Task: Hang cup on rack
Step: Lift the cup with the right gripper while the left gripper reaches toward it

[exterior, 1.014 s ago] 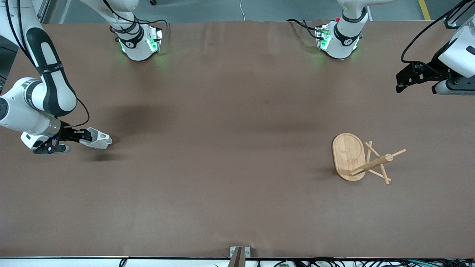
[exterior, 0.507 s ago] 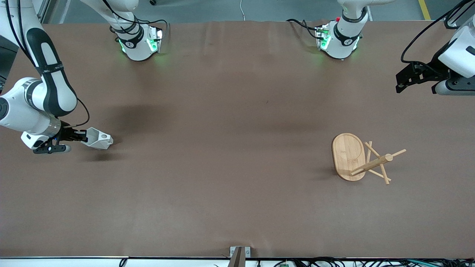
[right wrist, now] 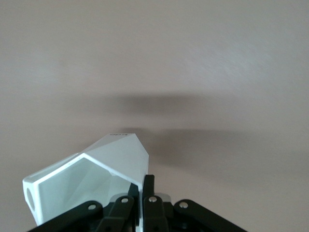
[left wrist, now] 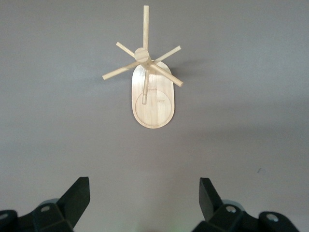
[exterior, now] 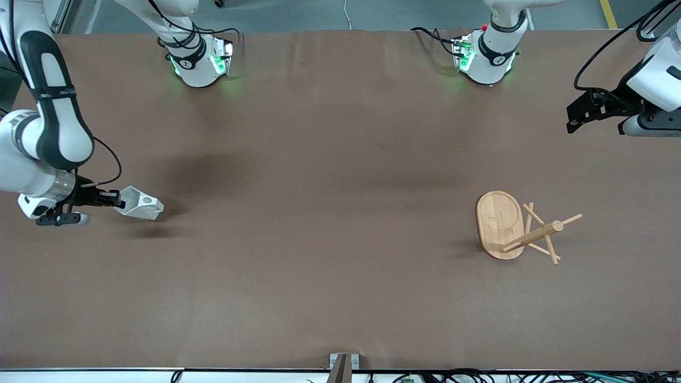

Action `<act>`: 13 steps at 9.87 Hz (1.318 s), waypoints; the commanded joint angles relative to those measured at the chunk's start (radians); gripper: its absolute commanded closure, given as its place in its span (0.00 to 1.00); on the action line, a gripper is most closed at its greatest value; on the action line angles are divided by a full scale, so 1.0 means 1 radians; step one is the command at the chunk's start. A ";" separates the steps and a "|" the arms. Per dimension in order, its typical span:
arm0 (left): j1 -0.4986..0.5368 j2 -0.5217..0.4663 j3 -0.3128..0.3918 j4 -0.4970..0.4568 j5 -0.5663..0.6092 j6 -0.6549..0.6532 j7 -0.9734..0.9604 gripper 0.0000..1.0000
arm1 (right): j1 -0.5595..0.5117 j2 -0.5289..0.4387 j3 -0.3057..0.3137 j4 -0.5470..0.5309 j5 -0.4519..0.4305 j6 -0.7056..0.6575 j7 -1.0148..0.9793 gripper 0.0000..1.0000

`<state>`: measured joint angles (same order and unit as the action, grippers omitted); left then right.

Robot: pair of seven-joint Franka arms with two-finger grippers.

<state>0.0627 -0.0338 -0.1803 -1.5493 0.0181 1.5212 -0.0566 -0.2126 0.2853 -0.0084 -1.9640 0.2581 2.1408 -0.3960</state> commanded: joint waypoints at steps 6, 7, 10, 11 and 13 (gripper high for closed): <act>-0.075 0.052 -0.042 0.002 -0.067 -0.018 0.027 0.00 | 0.292 -0.046 -0.001 0.263 0.320 -0.185 0.401 1.00; -0.110 0.054 -0.066 0.002 -0.090 -0.016 0.037 0.00 | 0.339 -0.044 -0.001 0.278 0.384 -0.183 0.440 1.00; -0.191 0.060 -0.178 0.002 -0.125 0.054 0.096 0.00 | 0.435 -0.041 -0.001 0.278 0.646 -0.185 0.445 1.00; -0.198 0.063 -0.223 0.002 -0.136 0.082 0.153 0.00 | 0.473 -0.040 -0.001 0.278 0.711 -0.182 0.438 1.00; -0.198 0.083 -0.332 -0.006 -0.139 0.167 0.274 0.00 | 0.542 -0.038 -0.001 0.278 0.792 -0.183 0.433 1.00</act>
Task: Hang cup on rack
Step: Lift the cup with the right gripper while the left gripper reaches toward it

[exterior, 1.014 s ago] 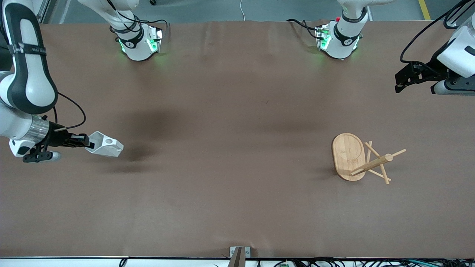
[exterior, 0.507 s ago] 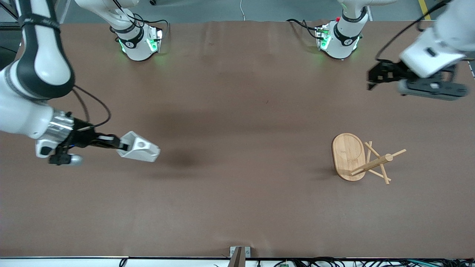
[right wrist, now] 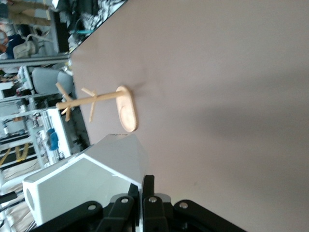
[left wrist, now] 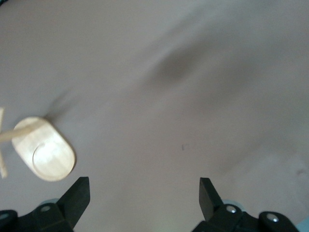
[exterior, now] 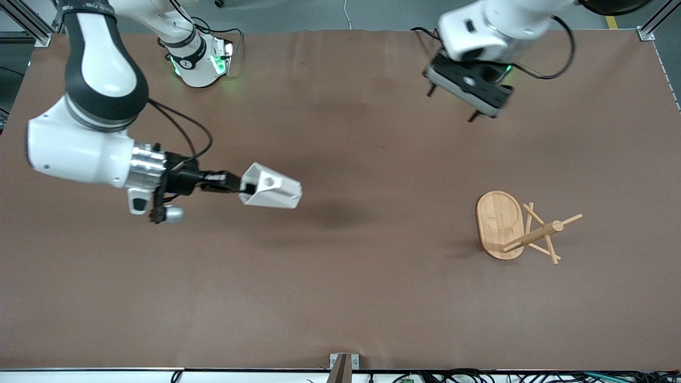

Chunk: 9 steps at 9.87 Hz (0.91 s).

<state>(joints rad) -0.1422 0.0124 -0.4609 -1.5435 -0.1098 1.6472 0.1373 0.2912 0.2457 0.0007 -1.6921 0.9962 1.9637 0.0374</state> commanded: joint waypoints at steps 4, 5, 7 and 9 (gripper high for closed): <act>0.007 0.092 -0.179 -0.013 -0.001 0.201 0.201 0.00 | 0.129 0.004 -0.010 0.006 0.096 -0.153 -0.017 1.00; 0.007 0.092 -0.182 -0.017 0.001 0.203 0.241 0.00 | 0.129 0.004 -0.008 0.006 0.096 -0.208 -0.017 1.00; 0.012 0.107 -0.182 -0.018 -0.008 0.203 0.332 0.01 | 0.128 0.004 -0.008 0.008 0.098 -0.284 -0.017 1.00; 0.010 0.127 -0.191 -0.021 -0.013 0.204 0.334 0.01 | 0.129 0.004 -0.010 0.008 0.175 -0.296 -0.022 1.00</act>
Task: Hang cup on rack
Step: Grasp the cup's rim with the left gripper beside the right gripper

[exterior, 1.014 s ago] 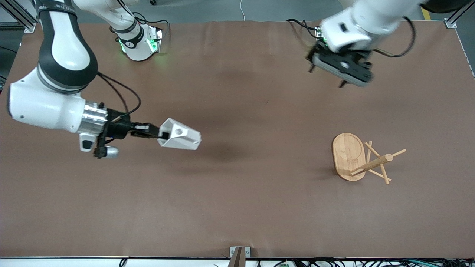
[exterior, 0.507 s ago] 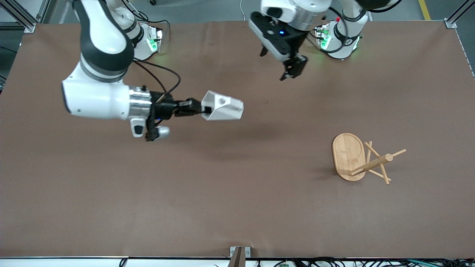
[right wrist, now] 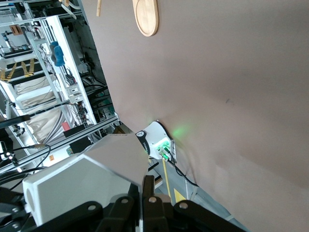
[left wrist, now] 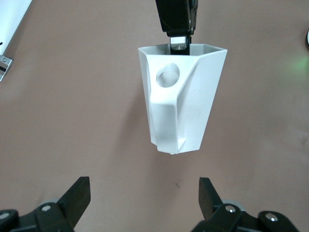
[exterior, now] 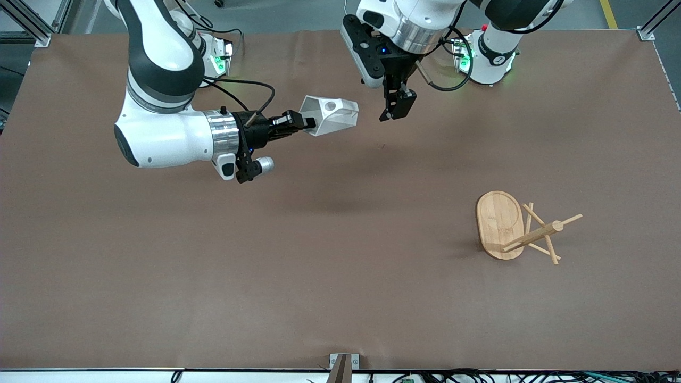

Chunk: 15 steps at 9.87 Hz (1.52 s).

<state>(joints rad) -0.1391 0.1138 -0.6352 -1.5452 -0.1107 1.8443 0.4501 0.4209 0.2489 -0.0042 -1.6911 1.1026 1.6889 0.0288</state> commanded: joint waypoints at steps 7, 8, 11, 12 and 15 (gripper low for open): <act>0.012 0.021 -0.044 -0.036 -0.064 0.015 0.010 0.02 | 0.036 0.001 -0.005 0.025 0.194 -0.021 -0.076 0.99; 0.010 0.021 -0.044 -0.036 -0.064 0.021 0.010 0.06 | 0.038 0.001 -0.005 0.025 0.195 -0.021 -0.076 0.99; 0.010 0.026 -0.044 -0.038 -0.061 0.023 0.021 0.70 | 0.036 0.001 -0.005 0.025 0.207 -0.021 -0.076 0.98; 0.016 0.026 -0.044 -0.036 -0.061 0.019 0.007 0.88 | 0.036 0.001 -0.005 0.025 0.211 -0.020 -0.075 0.98; 0.068 0.027 -0.032 -0.033 -0.047 0.012 0.006 0.92 | 0.029 -0.006 -0.011 0.025 0.198 -0.026 -0.067 0.00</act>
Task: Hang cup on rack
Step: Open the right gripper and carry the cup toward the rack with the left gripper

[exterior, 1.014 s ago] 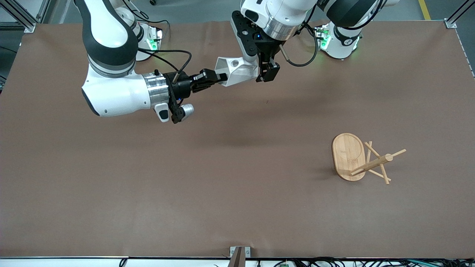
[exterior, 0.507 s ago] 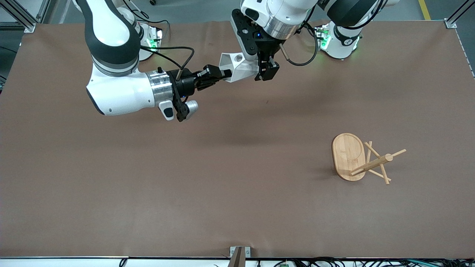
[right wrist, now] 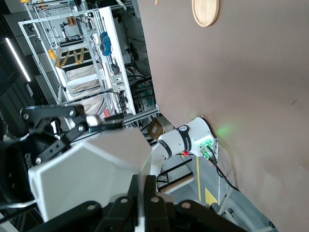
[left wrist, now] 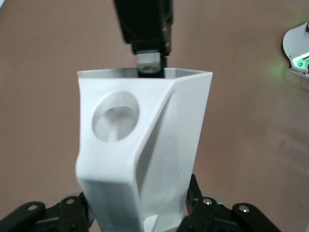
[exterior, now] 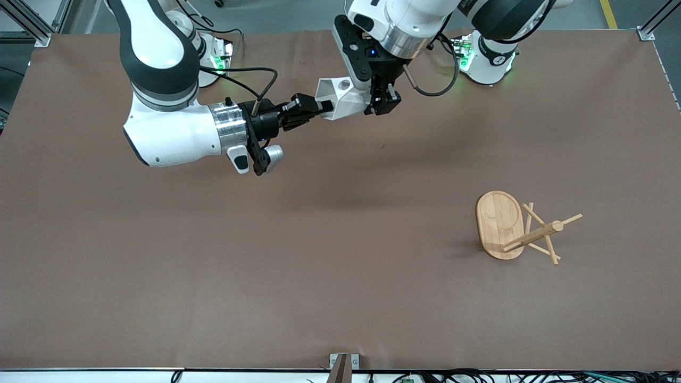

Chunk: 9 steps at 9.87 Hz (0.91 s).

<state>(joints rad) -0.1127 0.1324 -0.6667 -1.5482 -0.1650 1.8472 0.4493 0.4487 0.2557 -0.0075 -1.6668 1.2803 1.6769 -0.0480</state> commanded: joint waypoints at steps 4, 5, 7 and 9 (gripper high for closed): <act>0.200 0.021 -0.001 -0.043 0.119 -0.122 -0.110 0.93 | -0.083 -0.048 -0.031 0.001 -0.220 0.003 0.011 0.00; 0.231 0.024 -0.001 -0.047 0.171 -0.147 -0.180 0.93 | -0.137 -0.056 -0.032 -0.001 -0.299 0.001 0.011 0.00; 0.341 0.024 -0.001 -0.107 0.185 -0.142 -0.215 0.93 | -0.208 -0.072 -0.043 0.001 -0.482 0.020 0.013 0.00; 0.427 0.006 -0.001 -0.179 0.188 -0.109 -0.215 0.95 | -0.272 -0.079 -0.055 0.001 -0.629 0.047 0.011 0.00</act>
<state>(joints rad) 0.2738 0.1585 -0.6564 -1.6481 0.0046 1.7069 0.2538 0.2119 0.2040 -0.0705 -1.6468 0.7263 1.7066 -0.0462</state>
